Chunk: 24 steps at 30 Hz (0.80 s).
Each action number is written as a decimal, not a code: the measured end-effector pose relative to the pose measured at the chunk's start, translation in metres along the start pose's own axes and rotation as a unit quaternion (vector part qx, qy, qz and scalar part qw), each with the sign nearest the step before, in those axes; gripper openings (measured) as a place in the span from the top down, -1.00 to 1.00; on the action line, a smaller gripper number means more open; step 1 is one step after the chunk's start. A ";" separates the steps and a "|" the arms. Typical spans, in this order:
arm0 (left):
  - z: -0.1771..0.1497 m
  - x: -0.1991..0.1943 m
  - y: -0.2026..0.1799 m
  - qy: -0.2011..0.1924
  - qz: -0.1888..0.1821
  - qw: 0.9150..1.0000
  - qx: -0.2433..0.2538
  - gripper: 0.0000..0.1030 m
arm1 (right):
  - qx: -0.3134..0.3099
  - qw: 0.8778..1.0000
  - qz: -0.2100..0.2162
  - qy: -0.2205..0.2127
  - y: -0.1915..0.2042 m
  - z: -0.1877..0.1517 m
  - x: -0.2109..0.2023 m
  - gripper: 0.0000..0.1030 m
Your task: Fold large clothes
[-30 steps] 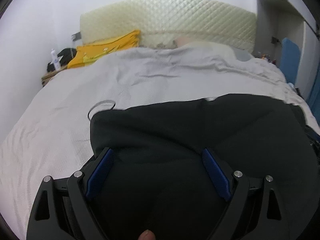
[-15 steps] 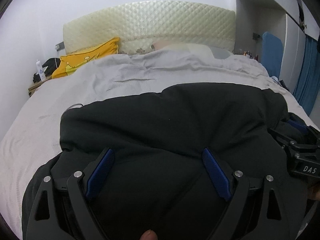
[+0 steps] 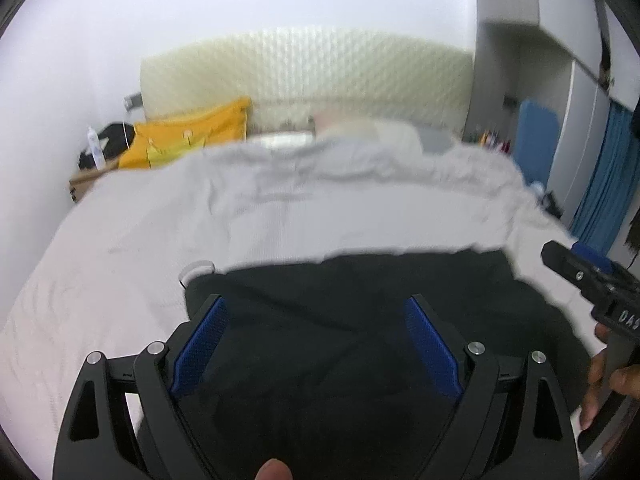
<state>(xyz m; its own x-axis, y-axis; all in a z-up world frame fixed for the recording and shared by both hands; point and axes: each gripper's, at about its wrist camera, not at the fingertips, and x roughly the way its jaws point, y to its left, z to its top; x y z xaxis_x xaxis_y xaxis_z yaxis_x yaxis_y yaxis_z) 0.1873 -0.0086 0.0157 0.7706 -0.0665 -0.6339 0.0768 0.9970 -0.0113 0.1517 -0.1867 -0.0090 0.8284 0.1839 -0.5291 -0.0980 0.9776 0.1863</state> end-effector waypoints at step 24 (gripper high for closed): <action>-0.042 -0.281 -0.046 -0.126 -0.085 0.988 0.021 -0.76 | -0.074 0.980 0.046 -0.178 0.081 -0.009 -0.316 -1.00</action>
<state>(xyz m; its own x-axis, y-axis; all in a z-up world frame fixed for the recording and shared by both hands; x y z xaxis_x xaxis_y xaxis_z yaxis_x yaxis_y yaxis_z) -0.0595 -0.0337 0.1613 0.8768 -0.2456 -0.4134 0.2407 0.9684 -0.0648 -0.1228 -0.1651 0.1659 0.9500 0.2494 -0.1876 -0.2377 0.9678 0.0831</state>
